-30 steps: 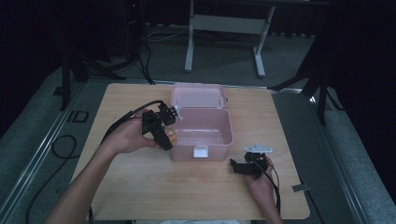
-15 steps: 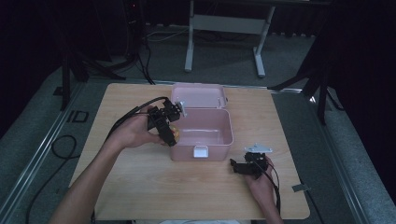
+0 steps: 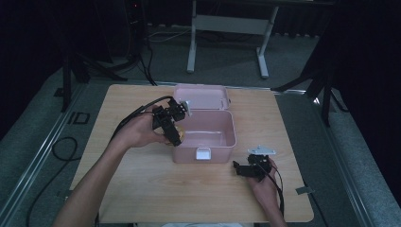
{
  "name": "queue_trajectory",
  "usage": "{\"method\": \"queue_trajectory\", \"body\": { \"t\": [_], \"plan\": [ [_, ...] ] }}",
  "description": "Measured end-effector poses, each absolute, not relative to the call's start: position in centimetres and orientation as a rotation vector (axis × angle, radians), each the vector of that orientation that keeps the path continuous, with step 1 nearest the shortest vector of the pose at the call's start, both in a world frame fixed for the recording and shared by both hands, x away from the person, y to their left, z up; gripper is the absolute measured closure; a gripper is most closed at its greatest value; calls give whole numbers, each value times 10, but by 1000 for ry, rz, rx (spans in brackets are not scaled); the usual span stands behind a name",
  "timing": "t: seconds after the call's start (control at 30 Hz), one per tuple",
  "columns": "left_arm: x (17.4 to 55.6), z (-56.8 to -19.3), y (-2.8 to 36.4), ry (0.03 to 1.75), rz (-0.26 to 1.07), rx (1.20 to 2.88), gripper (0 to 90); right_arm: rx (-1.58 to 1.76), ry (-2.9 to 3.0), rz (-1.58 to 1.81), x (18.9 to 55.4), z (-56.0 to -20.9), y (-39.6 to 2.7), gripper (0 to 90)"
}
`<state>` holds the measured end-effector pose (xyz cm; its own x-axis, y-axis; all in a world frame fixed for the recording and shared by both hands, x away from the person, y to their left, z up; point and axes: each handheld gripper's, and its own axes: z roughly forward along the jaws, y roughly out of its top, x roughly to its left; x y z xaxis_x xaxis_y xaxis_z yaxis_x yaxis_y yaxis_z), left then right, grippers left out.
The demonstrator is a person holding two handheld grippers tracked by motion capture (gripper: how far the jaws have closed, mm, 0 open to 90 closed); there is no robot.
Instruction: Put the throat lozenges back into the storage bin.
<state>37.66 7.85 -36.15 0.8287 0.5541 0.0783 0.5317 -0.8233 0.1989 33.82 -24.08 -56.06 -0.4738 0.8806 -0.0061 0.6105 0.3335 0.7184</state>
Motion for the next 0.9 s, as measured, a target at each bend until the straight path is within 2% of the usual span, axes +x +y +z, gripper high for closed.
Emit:
{"method": "queue_trajectory", "body": {
  "t": [0.9],
  "plan": [
    [387,-366,59,831,190,2860,219,1319,2208,932,338,-561,-241,128]
  ]
}}
